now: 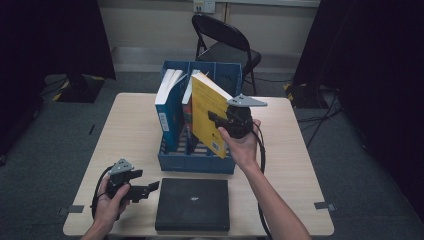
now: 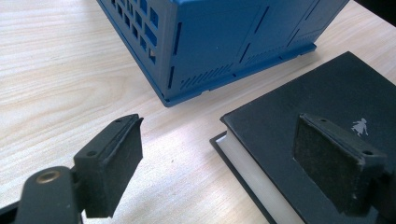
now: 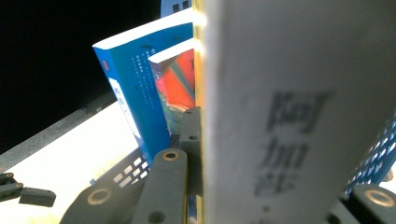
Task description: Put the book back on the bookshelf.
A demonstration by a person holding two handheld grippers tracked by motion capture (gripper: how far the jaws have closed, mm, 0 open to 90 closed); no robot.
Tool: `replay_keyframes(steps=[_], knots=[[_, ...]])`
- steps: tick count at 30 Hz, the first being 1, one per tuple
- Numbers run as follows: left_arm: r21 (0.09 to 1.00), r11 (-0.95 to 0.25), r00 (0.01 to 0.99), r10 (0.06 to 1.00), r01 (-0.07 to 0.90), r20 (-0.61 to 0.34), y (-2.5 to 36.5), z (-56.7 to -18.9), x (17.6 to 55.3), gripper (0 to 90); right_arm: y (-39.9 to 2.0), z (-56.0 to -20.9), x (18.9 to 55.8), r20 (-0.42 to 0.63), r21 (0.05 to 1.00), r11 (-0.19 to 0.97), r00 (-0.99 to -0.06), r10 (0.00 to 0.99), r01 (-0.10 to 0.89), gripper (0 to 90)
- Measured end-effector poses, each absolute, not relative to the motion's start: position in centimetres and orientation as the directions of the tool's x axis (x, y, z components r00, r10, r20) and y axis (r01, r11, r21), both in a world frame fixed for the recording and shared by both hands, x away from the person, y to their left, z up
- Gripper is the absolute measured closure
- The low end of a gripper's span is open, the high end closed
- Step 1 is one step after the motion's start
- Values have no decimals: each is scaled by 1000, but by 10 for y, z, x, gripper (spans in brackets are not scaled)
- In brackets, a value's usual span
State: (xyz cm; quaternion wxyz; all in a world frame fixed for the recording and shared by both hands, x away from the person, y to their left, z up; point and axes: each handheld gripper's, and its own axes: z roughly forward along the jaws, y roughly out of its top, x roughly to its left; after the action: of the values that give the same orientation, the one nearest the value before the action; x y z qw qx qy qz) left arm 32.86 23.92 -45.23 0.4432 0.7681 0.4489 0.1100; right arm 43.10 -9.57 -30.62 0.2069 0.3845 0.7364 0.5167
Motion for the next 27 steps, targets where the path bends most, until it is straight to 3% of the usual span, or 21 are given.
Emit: replay_keyframes(steps=[27], knots=[[774,-201,569,788,600,-236,239,-453,329,158,-75,-316,466,103,907,127,-503,858,402,758]])
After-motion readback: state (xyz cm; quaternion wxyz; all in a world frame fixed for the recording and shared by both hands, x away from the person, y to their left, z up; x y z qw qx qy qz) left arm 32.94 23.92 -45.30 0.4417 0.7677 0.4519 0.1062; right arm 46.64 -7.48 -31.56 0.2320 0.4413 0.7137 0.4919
